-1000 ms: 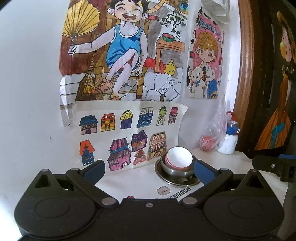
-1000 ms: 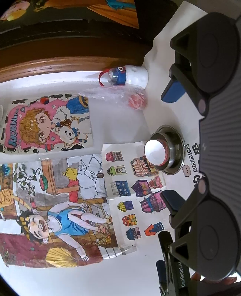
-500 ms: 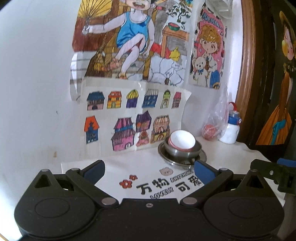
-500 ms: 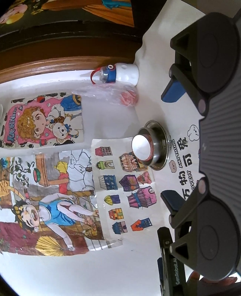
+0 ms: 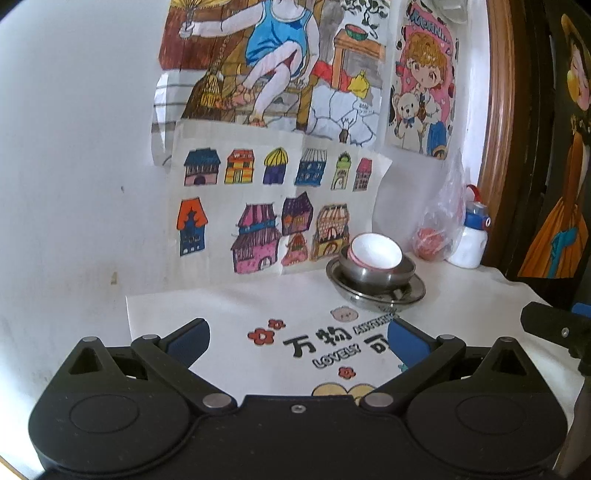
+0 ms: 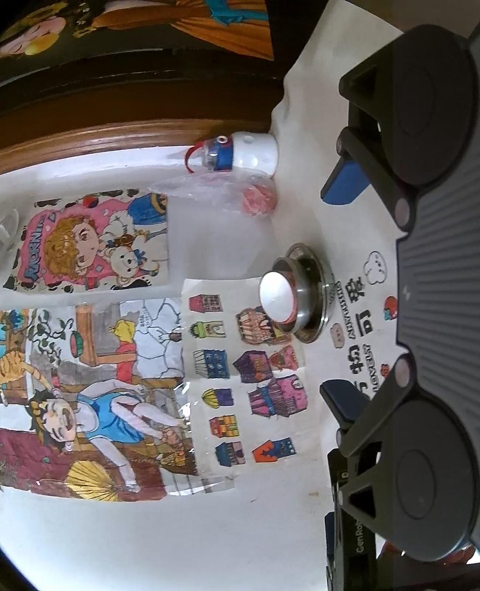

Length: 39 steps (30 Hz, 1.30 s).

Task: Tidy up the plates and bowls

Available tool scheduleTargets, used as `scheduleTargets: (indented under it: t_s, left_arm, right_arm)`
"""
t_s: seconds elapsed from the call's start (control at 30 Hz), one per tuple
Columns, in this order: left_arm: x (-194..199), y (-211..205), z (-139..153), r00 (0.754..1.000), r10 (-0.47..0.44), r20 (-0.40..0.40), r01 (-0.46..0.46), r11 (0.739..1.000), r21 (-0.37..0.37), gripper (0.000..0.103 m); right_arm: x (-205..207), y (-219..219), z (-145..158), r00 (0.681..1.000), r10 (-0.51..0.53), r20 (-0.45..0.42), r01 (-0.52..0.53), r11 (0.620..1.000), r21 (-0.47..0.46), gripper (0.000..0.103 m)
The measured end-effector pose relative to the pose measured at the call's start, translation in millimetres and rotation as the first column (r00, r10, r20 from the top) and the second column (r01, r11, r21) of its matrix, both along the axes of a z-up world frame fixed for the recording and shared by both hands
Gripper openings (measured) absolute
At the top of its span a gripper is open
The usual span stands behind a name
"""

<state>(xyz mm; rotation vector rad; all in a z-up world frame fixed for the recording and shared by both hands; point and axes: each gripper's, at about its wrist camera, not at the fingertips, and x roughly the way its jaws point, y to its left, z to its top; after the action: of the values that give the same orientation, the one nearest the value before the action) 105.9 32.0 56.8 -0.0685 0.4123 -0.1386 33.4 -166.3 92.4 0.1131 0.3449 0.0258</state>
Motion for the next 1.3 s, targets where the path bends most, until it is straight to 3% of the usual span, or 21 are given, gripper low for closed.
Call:
scheduleTargets:
  t_s: [0.4, 0.97, 1.3]
  left_arm:
    - [-14.0, -7.6, -21.9, 0.999, -0.020, 0.040, 0.015, 0.993, 0.115, 0.102]
    - [-13.7, -4.8, -38.4, 0.999, 0.033, 0.044, -0.036, 0.996, 0.087, 0.102]
    - [-14.2, 0.0, -44.6, 0.998, 0.044, 0.040, -0.046, 0.996, 0.075, 0.102]
  right_arm:
    - [1.1, -5.3, -34.5, 0.998, -0.048, -0.040, 0.049, 0.998, 0.030, 0.103]
    - [0.8, -2.9, -58.1, 0.993, -0.117, -0.029, 0.117, 0.993, 0.023, 0.103]
    - [-0.9, 10.4, -63.4, 0.995, -0.100, -0.031, 0.100, 0.995, -0.005, 0.103]
